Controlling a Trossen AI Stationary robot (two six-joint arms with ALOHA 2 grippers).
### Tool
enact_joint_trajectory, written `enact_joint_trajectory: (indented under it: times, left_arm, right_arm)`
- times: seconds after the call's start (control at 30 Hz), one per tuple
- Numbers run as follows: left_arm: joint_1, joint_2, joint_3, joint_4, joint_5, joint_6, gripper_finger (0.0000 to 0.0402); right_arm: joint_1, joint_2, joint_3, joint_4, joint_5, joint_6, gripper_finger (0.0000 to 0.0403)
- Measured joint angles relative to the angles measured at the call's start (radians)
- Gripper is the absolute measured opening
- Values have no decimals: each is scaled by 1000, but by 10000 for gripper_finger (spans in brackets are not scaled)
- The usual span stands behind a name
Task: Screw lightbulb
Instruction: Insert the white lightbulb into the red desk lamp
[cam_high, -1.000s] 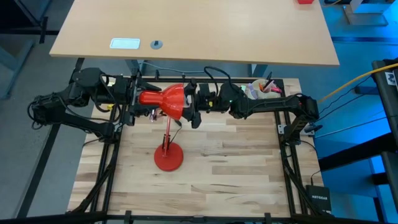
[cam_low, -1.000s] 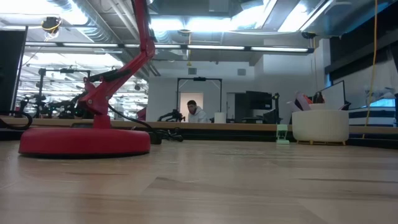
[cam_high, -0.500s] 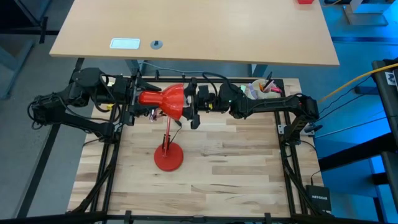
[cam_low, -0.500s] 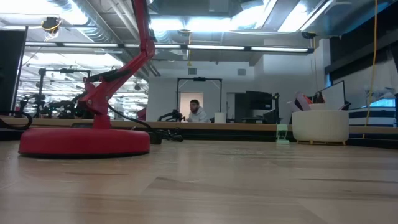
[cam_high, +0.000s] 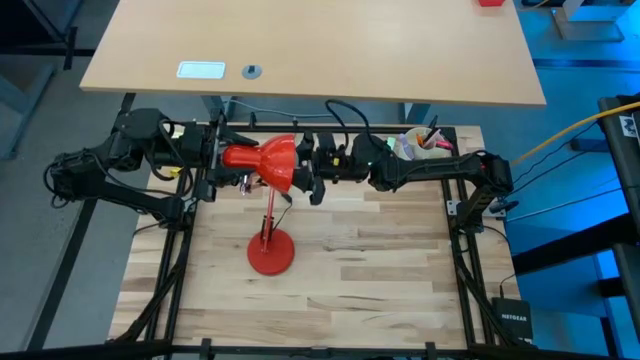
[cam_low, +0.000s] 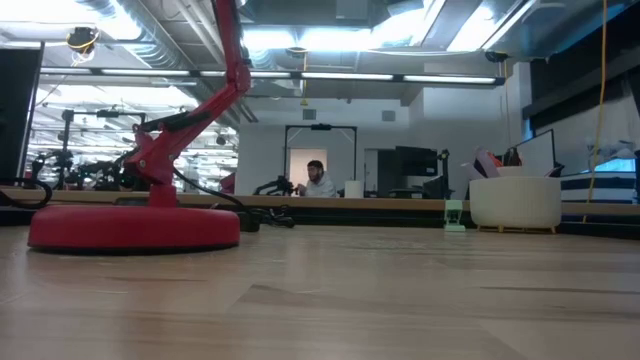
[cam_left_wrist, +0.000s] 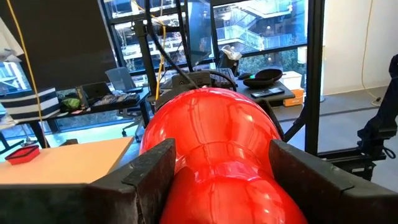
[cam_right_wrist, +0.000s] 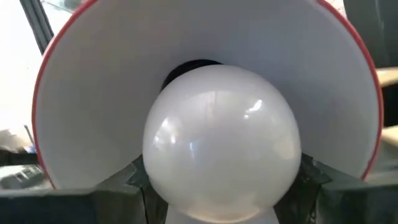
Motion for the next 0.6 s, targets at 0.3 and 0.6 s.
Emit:
enact_joint_trajectory:
  times: [0.3, 0.6]
  left_arm:
    - [0, 35, 5, -22, 0, 53, 233]
    - [0, 39, 3, -31, 3, 140, 241]
  right_arm:
    - [0, -4, 0, -19, -4, 337, 213]
    - [-1, -4, 2, -24, -44, 730, 213]
